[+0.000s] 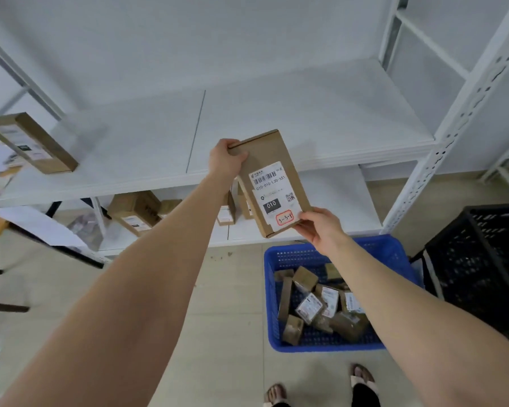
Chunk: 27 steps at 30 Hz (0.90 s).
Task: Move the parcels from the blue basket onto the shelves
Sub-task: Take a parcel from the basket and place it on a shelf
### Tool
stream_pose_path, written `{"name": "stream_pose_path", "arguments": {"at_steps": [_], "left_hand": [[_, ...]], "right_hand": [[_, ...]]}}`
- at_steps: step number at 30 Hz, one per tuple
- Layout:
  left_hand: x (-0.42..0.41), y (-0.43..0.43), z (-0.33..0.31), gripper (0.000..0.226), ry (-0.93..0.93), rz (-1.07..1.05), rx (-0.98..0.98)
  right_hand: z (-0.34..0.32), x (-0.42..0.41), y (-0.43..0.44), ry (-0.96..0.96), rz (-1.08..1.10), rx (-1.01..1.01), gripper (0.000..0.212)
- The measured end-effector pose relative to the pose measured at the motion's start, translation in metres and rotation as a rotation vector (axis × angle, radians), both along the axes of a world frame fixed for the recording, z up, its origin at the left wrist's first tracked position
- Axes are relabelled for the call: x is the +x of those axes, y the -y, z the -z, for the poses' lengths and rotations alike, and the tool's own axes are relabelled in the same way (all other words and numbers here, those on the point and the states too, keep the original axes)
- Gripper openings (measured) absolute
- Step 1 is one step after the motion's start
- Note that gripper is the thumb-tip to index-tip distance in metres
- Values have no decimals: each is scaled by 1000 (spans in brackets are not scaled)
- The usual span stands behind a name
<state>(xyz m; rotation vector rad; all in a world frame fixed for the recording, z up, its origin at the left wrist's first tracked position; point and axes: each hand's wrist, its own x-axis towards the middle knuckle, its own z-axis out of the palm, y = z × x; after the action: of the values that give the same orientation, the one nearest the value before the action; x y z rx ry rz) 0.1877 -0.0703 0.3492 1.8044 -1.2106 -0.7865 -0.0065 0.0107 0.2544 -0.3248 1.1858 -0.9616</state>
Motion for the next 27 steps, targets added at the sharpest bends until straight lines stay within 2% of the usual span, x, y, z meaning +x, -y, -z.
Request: {"name": "stream_pose_path", "arguments": {"at_steps": [3, 6, 11, 15, 27], "left_hand": [[18, -1, -1, 36, 24, 105, 11], [29, -1, -1, 39, 58, 174, 24], [34, -2, 0, 42, 72, 195, 16], [35, -7, -2, 41, 39, 222, 21], [30, -48, -4, 38, -16, 216, 3]], "right_hand": [[3, 29, -13, -23, 37, 23, 26], [3, 48, -20, -51, 67, 35, 32], [-2, 59, -30, -109, 91, 37, 31], [-2, 59, -38, -128, 120, 59, 20], [-3, 50, -77, -57, 115, 96, 14]]}}
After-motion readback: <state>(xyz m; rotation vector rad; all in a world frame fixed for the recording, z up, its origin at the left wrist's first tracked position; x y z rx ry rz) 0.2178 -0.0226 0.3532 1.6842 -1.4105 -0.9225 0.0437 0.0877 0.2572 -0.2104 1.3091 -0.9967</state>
